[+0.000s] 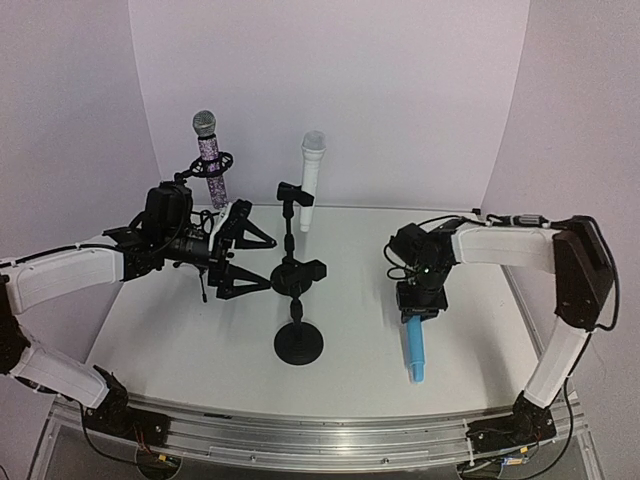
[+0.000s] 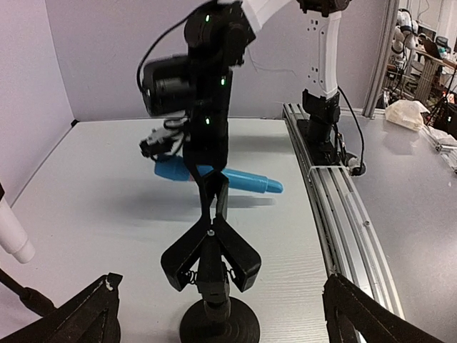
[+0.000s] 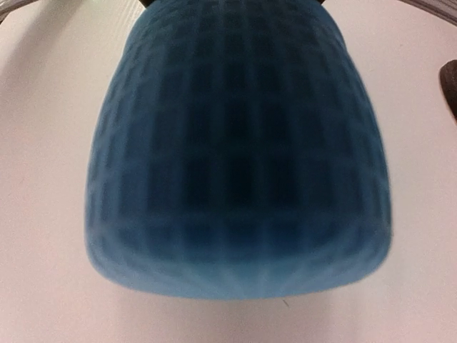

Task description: Attach the microphones to the stand

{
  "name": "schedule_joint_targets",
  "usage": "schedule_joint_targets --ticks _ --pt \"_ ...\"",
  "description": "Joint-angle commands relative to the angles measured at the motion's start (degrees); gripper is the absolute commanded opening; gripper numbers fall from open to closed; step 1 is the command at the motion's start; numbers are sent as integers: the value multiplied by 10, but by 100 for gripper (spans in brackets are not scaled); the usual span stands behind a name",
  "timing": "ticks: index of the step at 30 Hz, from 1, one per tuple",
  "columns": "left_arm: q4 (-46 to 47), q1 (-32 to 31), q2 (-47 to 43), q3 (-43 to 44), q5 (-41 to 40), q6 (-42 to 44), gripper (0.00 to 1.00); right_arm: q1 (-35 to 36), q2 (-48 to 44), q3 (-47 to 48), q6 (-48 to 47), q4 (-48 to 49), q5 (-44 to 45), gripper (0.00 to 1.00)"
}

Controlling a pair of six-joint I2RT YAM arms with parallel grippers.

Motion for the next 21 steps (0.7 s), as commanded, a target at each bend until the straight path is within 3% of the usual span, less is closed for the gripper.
schedule_joint_targets --ticks 1,11,18,21 --pt "-16 -22 27 45 -21 35 100 -2 -100 62 -72 15 46 0" --pt "1 -27 86 79 -14 58 97 6 -161 78 -112 55 39 0" --pt "-8 -27 91 78 4 77 78 10 -181 68 -120 70 36 0" --pt "-4 -27 90 75 10 78 74 10 -184 63 -119 74 34 0"
